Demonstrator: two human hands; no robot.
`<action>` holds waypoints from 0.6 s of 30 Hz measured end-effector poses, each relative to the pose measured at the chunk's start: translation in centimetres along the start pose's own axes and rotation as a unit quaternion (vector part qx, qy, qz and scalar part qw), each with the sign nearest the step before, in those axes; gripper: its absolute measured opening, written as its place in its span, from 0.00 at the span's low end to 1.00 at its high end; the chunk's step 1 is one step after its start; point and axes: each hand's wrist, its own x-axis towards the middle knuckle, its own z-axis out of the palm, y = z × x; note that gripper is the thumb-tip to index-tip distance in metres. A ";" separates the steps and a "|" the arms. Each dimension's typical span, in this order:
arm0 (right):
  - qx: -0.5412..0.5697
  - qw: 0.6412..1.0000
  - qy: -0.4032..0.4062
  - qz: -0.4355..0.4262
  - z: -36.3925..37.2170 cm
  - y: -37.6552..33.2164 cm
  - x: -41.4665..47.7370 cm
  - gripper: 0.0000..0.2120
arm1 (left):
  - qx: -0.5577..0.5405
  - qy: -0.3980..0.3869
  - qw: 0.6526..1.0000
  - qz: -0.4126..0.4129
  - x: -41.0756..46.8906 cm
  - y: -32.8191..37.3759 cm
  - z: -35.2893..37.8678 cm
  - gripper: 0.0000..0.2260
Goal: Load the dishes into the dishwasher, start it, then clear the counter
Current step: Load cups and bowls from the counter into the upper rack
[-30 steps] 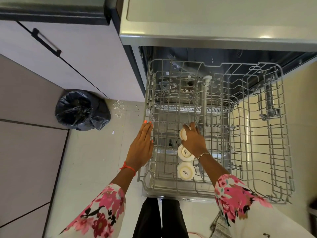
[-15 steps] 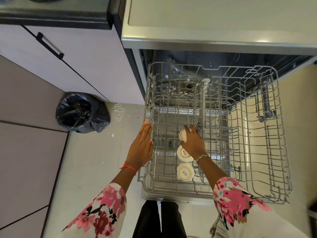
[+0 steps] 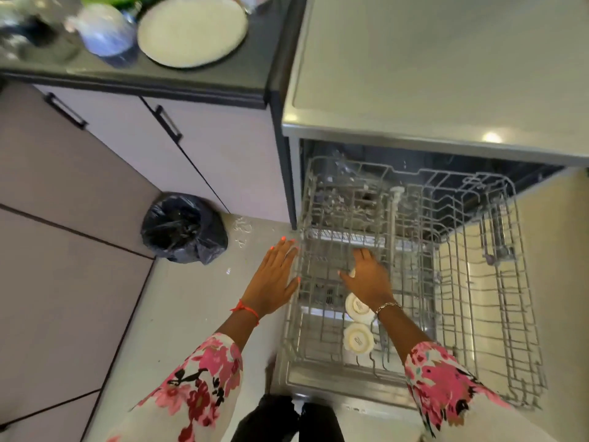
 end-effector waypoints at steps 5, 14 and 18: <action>0.055 0.994 0.040 -0.085 -3.7 -7.6 -0.8 0.17 | 0.014 0.012 1.000 -0.017 -1.5 -3.5 -5.7 0.26; 0.060 0.980 0.122 -0.145 -7.1 -22.4 2.1 0.18 | 0.049 0.042 0.998 -0.007 -2.2 -15.7 -17.3 0.28; 0.056 0.972 0.161 -0.162 -9.7 -28.4 4.2 0.17 | 0.020 0.077 0.997 -0.012 -1.1 -20.4 -23.0 0.31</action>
